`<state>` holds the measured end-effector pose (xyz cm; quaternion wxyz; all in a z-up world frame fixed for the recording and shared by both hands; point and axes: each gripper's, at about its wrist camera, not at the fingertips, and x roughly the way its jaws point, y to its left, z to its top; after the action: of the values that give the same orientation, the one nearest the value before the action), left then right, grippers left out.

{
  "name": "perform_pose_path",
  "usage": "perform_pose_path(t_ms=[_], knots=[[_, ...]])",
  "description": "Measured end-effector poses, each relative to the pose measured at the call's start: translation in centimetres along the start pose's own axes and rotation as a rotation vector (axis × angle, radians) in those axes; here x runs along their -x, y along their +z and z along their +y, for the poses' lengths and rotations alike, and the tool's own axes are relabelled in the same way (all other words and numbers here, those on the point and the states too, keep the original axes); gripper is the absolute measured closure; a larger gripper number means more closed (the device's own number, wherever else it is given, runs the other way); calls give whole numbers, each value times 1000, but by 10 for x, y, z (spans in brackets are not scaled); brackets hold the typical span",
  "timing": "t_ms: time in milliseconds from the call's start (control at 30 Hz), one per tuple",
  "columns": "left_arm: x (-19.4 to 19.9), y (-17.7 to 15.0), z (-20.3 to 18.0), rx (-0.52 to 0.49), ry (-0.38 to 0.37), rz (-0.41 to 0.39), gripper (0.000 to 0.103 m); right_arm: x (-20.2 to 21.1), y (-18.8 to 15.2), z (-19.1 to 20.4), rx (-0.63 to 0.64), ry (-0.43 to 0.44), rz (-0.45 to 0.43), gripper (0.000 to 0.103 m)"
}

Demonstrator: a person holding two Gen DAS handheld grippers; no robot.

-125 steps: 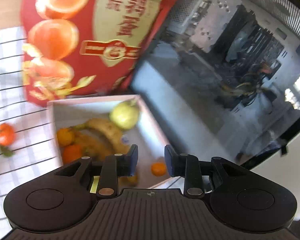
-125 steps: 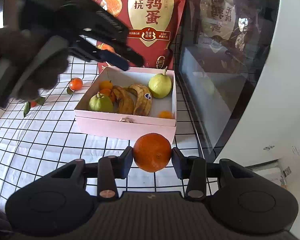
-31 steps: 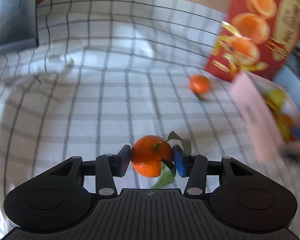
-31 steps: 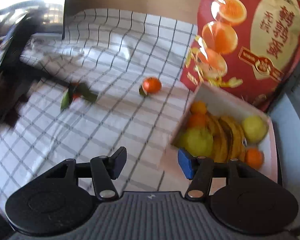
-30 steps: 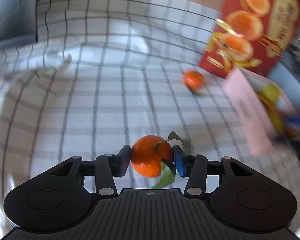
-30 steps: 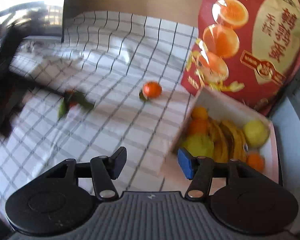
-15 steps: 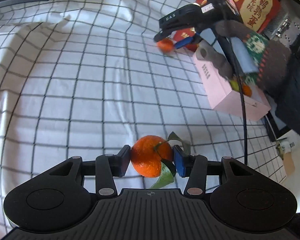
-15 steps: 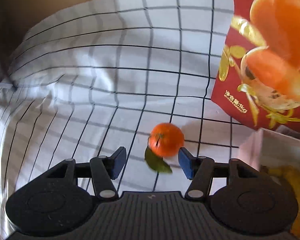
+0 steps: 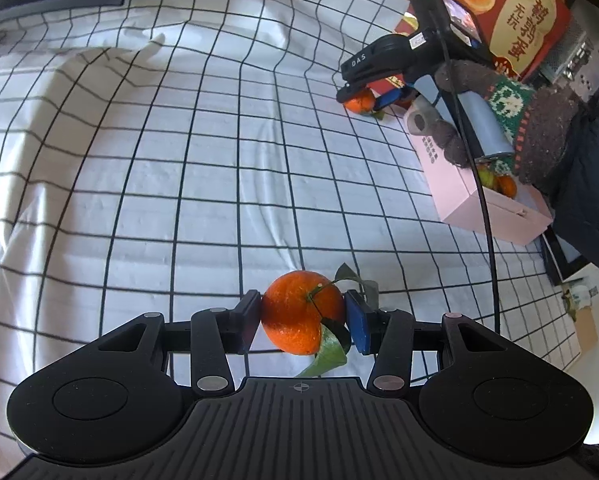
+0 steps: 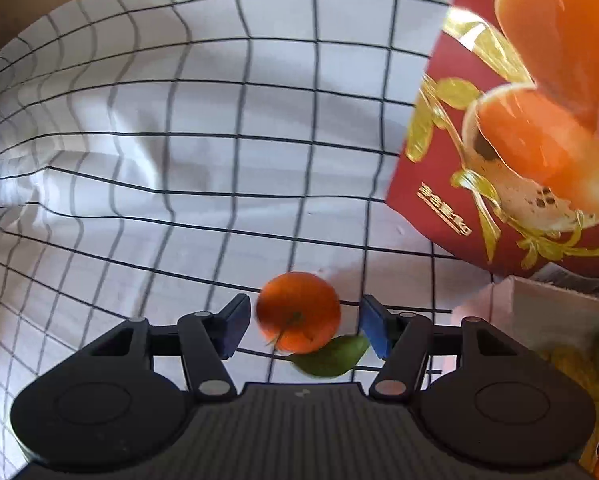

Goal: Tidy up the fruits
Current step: 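Drop the tangerine into the pink box with the left tool while the right tool drops its mandarin in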

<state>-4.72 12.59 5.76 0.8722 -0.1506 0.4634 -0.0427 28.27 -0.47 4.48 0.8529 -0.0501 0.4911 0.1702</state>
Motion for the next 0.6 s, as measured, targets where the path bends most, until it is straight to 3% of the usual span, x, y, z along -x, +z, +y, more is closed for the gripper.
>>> perform_pose_path(t_ms=[33,167,400,600], knots=[[-1,1,-1,-10,3,3,52,0,-1,-1,0,11,3,57],[-5,5,-5,-38,4,16,52,15,-13,8,50,55,19,58],[-25,17,-27,-135,-47,59,52,103,-79,22,128,230,-38,58],[-42,38,-59,-203,-149,114,52,193,-161,-17,96,194,-129,58]])
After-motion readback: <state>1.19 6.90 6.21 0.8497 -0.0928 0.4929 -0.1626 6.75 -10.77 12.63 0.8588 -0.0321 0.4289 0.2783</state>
